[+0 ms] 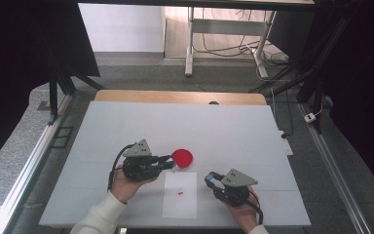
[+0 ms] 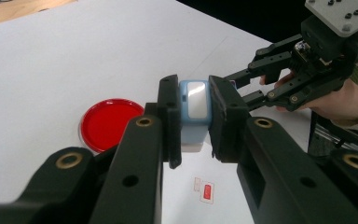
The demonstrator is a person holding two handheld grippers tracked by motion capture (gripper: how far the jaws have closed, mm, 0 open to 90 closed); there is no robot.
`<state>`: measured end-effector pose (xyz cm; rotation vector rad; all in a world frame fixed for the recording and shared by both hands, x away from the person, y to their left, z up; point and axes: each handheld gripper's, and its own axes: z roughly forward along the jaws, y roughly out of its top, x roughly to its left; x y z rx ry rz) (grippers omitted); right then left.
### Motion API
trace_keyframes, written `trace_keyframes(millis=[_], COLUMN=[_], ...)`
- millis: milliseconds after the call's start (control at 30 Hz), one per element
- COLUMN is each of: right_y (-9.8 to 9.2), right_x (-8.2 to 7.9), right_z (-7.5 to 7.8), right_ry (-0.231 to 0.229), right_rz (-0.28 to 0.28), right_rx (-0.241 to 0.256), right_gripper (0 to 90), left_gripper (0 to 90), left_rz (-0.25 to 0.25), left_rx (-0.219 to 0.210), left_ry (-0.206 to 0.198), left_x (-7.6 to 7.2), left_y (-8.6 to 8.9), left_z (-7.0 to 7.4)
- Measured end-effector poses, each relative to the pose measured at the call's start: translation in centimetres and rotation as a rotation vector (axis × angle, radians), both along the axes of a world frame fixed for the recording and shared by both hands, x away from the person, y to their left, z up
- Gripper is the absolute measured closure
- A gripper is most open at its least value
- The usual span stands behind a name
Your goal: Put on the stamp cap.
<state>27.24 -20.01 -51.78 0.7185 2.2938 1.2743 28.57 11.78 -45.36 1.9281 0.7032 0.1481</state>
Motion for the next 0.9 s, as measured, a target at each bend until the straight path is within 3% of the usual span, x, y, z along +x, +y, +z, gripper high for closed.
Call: trace_keyframes(millis=[500, 900], right_y=[1.1, 1.9], right_x=[0.0, 0.3], right_z=[-0.1, 0.3], right_ry=[-0.003, -0.019], right_rz=[0.004, 0.017], right_rx=[-0.006, 0.018], right_gripper=[64.6, 64.6], left_gripper=[75.2, 75.2], left_rz=[-0.004, -0.007], left_rx=[0.006, 0.010], left_ry=[0.003, 0.010], left_x=[0.0, 0.2], left_y=[-0.2, -0.4], left_z=[-0.1, -0.4])
